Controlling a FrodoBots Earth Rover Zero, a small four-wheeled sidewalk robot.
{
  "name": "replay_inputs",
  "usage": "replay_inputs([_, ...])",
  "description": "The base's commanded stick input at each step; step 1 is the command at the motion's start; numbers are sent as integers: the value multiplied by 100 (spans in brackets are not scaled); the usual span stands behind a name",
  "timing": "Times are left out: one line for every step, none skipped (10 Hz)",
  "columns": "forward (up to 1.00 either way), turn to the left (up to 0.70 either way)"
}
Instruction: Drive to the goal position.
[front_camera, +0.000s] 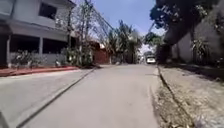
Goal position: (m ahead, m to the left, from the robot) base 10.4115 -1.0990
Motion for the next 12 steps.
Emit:
replay_inputs([98, -27])
replay_inputs([97, -15])
replay_inputs([96, -19])
replay_inputs([95, -32])
replay_inputs([95, -38])
replay_inputs([95, -38])
replay_inputs([95, -38])
replay_inputs([95, -38])
replay_inputs([95, -36])
replay_inputs([95, -30])
replay_inputs([95, -18])
replay_inputs([96, -7])
